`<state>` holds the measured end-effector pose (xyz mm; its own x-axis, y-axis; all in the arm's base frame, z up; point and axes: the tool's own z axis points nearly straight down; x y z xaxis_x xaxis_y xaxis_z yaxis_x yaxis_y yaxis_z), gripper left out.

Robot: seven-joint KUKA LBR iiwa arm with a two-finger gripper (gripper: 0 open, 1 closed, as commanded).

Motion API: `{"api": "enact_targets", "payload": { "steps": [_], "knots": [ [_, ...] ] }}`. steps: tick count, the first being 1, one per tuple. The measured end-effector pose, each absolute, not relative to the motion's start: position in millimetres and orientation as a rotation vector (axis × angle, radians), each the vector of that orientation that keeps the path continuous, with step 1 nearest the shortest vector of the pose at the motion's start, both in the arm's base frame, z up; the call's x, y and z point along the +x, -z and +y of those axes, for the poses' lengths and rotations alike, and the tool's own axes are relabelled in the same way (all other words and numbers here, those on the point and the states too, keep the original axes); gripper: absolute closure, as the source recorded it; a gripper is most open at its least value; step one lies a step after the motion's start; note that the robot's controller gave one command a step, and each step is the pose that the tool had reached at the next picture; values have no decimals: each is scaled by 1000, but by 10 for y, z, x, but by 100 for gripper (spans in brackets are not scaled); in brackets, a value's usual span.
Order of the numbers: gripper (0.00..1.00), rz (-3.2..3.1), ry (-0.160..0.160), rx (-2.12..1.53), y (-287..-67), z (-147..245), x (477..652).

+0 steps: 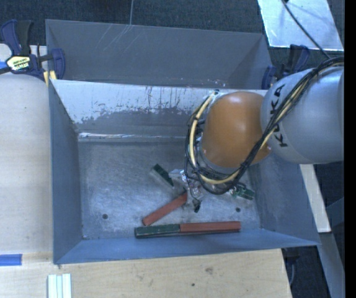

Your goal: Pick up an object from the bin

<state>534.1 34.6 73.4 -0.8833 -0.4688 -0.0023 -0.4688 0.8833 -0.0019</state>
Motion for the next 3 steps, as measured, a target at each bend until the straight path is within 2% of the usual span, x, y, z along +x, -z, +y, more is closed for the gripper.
{"api": "enact_targets", "payload": {
  "steps": [1,2,3],
  "knots": [
    [100,3027,3,-793,-2227,417,5314],
    [0,3037,-1,-793,-2178,410,5297],
    [0,3031,2,-825,-1276,-230,5926]
  ]
}}
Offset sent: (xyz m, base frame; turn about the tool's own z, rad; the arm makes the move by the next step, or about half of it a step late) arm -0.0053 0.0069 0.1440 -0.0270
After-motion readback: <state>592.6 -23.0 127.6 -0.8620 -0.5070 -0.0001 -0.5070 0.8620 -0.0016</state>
